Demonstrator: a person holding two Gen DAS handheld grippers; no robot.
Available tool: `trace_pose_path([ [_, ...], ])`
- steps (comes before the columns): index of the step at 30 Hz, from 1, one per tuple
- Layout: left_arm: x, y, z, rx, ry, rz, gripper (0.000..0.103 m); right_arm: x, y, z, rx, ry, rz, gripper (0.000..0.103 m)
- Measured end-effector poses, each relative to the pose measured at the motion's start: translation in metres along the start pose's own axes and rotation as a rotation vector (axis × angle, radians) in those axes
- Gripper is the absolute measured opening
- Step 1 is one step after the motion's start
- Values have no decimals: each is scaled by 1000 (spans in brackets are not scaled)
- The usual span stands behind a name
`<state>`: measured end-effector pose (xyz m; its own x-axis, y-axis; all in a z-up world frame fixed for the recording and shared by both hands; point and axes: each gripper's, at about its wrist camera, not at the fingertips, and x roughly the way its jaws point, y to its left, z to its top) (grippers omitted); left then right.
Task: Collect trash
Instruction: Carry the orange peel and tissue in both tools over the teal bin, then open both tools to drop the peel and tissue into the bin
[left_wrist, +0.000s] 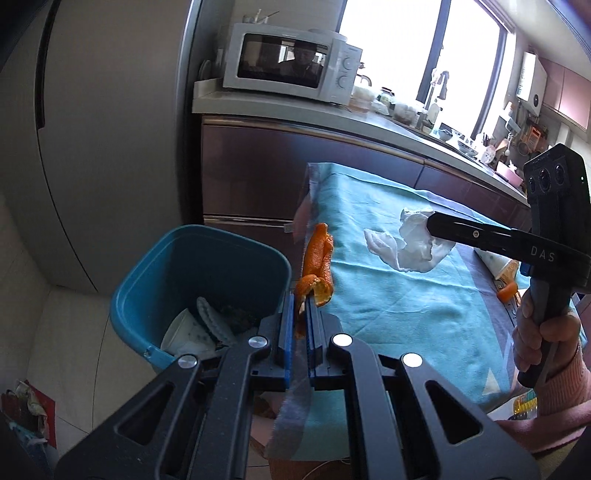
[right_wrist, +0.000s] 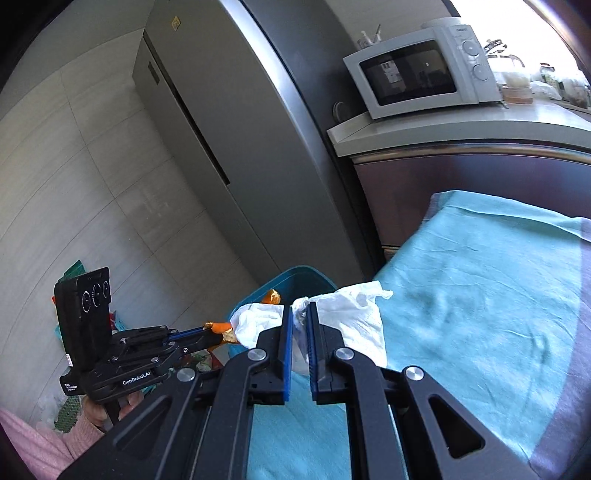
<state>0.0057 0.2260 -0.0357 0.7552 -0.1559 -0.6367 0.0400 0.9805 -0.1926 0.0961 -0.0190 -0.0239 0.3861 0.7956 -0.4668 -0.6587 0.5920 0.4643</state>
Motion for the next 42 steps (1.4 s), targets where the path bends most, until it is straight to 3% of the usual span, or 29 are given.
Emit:
trace_pose_path([
  [12,16,53,-8,-123,50,82,6,69,23,16,-35,102,54,6],
  [22,35,75,-15,-176,80,127,6,117,39,22,-88,179,39,6],
  [30,55,91,-21,-243,111,138,6,149,46,16,-119,260,10,6],
  [37,84,104,-21,-296,158,133,9,172,47,9,-119,335,-30,13],
  [42,104,108,-22,-329,188,122,10,175,43,7,-92,342,-51,16],
])
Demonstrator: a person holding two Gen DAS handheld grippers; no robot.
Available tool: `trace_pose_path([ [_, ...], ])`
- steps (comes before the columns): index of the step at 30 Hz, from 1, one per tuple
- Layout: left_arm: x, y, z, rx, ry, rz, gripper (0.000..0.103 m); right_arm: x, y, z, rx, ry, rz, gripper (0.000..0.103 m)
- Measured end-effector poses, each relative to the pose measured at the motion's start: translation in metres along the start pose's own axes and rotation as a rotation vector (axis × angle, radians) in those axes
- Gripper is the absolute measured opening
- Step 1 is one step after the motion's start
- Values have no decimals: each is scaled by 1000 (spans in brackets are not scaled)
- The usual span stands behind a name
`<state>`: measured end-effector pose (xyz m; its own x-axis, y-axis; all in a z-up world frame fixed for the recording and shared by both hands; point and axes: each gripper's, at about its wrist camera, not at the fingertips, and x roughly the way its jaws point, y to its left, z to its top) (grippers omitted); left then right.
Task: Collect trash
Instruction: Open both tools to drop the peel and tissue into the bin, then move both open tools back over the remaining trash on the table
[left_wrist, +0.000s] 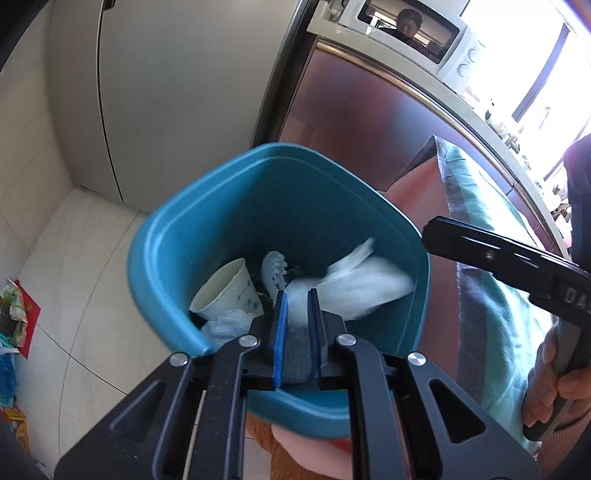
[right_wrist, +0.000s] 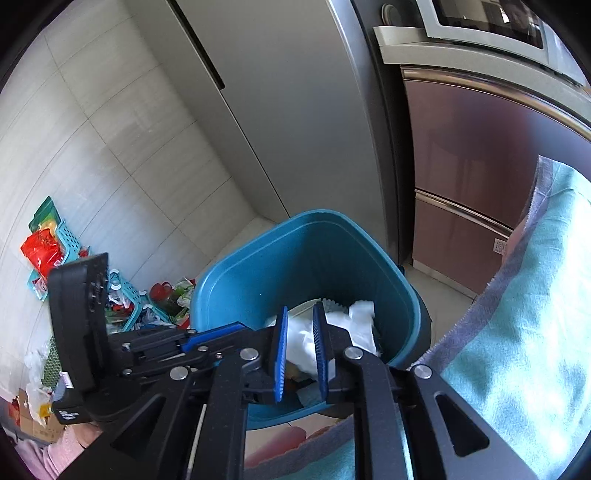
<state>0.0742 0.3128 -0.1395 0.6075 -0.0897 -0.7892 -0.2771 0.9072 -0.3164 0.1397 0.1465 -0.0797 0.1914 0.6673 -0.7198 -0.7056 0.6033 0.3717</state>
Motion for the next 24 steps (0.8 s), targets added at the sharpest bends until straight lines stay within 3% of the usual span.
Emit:
trace_pose_path([
  [8,-15,-8,-6,34,-48,-31,11,-13,-8,-7,22,-32,5,19],
  [15,-47,-42,-15,134,-131,-78,39,-58,-13,-29,17,-113,13,30],
  [21,-63,-91,-27,253,-163,-166,54,-115,-23,-62,21,-220,-31,40],
  [24,-62,-116,-33,288,-150,-231,56,-148,-37,-86,55,-289,-72,41],
])
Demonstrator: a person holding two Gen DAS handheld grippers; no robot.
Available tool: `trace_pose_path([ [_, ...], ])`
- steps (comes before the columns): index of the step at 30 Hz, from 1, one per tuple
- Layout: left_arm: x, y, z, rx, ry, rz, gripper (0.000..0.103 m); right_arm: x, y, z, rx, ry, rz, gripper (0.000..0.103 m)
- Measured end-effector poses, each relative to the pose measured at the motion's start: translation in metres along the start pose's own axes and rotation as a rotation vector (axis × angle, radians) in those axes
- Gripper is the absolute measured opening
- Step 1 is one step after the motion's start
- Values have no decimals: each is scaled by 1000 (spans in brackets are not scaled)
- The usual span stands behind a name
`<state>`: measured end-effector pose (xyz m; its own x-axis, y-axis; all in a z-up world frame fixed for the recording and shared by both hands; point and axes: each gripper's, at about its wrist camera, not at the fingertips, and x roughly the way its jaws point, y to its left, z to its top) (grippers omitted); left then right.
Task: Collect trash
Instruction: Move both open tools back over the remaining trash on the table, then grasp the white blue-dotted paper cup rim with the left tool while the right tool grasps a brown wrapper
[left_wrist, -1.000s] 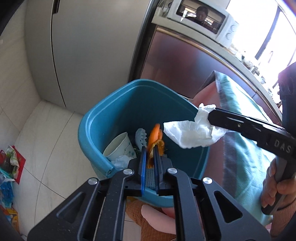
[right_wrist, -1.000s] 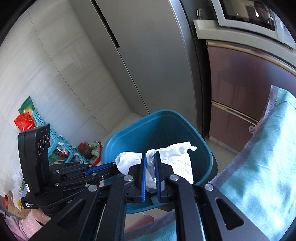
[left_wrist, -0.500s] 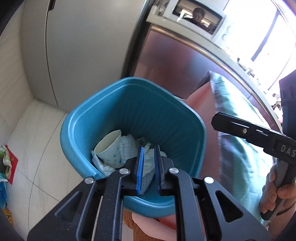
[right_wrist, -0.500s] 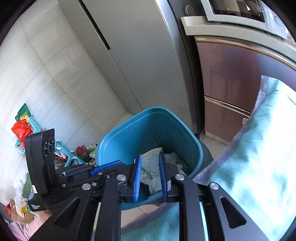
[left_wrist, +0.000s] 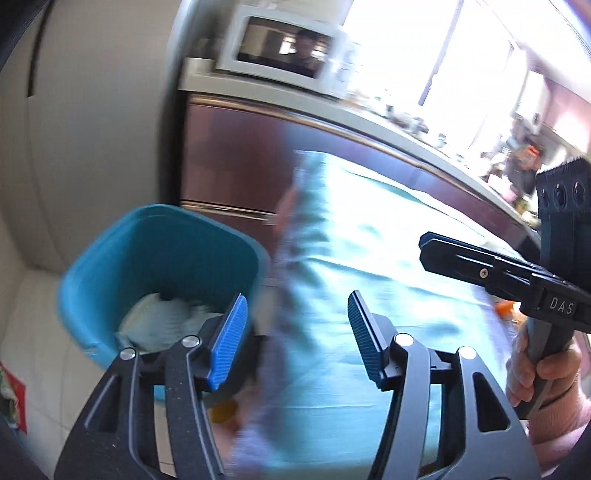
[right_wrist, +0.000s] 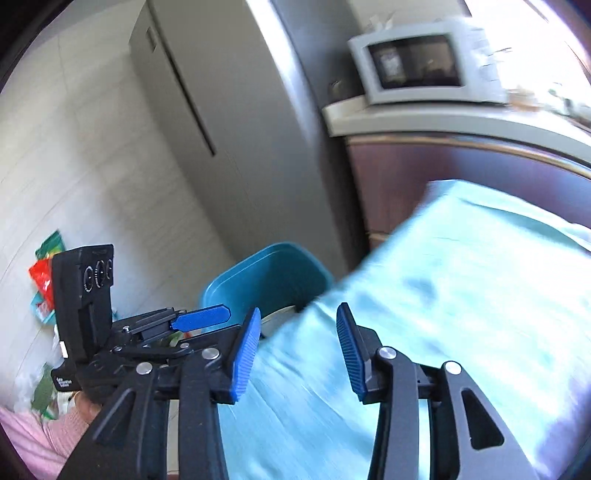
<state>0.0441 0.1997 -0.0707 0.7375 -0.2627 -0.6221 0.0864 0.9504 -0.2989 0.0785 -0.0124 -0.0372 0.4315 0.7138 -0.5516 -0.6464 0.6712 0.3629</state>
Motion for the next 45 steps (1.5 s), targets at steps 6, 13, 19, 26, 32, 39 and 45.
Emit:
trace_pose_path([
  [6,21,-64,-2,113,31,-106,56,-72,-48,-28,120,-87,-143,41],
  [13,42,-136,-4,234,69,-201,56,-139,-97,-60,243,-156,-298,41],
  [19,60,-195,-7,342,101,-268,56,-182,-146,-77,359,-209,-408,41],
  [26,87,-251,-4,418,142,-320,56,-216,-202,-99,498,-230,-470,45],
  [32,114,-286,-4,461,183,-298,56,-215,-236,-107,565,-205,-462,48],
  [39,150,-298,0,442,265,-255,48,-206,-262,-103,603,-177,-429,52],
  [45,168,-289,4,376,311,-267,34,-202,-272,-100,626,-171,-392,53],
])
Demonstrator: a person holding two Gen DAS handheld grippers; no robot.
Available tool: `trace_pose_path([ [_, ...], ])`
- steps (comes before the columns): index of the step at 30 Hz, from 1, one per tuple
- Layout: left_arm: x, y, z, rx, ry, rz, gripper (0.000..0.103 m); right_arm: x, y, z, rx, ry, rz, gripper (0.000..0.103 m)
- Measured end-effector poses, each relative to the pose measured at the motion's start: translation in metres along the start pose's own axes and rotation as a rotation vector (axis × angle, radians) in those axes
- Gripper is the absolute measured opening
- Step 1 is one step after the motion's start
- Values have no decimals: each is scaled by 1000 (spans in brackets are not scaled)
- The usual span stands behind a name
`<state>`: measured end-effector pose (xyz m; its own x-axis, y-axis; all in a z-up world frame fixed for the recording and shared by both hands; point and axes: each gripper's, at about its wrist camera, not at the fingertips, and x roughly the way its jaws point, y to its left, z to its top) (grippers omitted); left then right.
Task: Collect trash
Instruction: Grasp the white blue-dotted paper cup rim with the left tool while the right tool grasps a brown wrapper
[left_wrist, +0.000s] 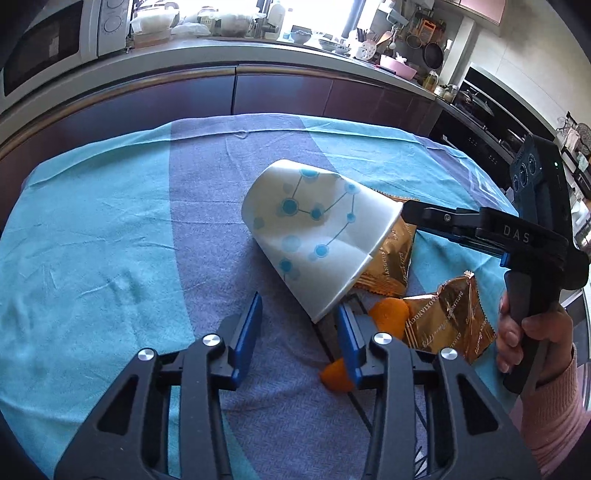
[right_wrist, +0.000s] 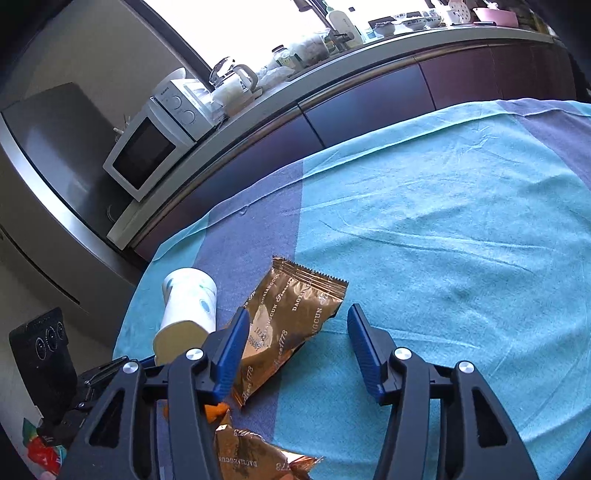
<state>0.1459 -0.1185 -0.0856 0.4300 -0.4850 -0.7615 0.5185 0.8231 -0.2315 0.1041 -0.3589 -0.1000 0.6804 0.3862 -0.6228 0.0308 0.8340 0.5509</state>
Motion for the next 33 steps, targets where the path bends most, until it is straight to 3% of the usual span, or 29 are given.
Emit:
trace_pose_path([
  [2,1,5,2,-21,-4,-7,27,0,1,0,-4,4,9,53],
  [5,0,12,4,-49,-8,-17,14,2,5,0,-14,15,10,44],
  [12,-13,19,2,-71,-53,5,9,2,5,-1,-18,29,24,18],
  [17,-27,24,-2,-79,-82,24,8,-1,7,-2,-19,17,33,7],
  [33,-92,68,-32,-183,-194,90,7,-28,36,6,-72,-119,33,2],
])
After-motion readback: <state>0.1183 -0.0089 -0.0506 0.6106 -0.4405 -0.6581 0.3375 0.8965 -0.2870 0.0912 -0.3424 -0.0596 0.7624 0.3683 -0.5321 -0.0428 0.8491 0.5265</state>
